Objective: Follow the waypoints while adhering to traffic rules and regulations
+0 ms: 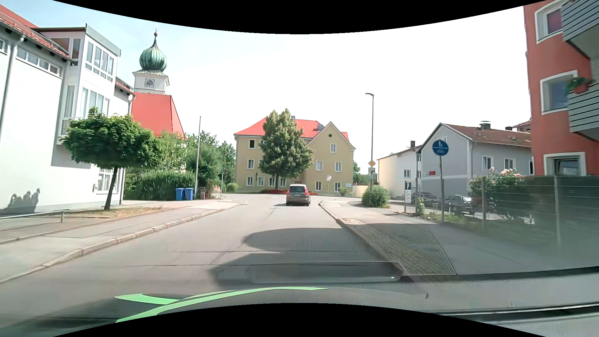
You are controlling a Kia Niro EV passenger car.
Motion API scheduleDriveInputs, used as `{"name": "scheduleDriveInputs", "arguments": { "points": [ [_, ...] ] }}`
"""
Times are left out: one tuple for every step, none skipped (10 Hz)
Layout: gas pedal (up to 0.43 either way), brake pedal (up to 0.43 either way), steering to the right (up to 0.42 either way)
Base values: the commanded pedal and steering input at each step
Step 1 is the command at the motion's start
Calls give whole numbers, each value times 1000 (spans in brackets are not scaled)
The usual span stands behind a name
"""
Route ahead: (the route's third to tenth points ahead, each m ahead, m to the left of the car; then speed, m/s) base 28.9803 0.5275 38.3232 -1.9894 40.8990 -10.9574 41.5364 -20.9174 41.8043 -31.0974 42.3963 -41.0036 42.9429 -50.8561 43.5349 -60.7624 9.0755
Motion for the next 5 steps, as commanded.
{"name": "scheduleDriveInputs", "arguments": {
  "points": [
    [0,0,3],
    [0,0,3],
    [0,0,3],
    [0,0,3],
    [0,0,3]
  ]
}}
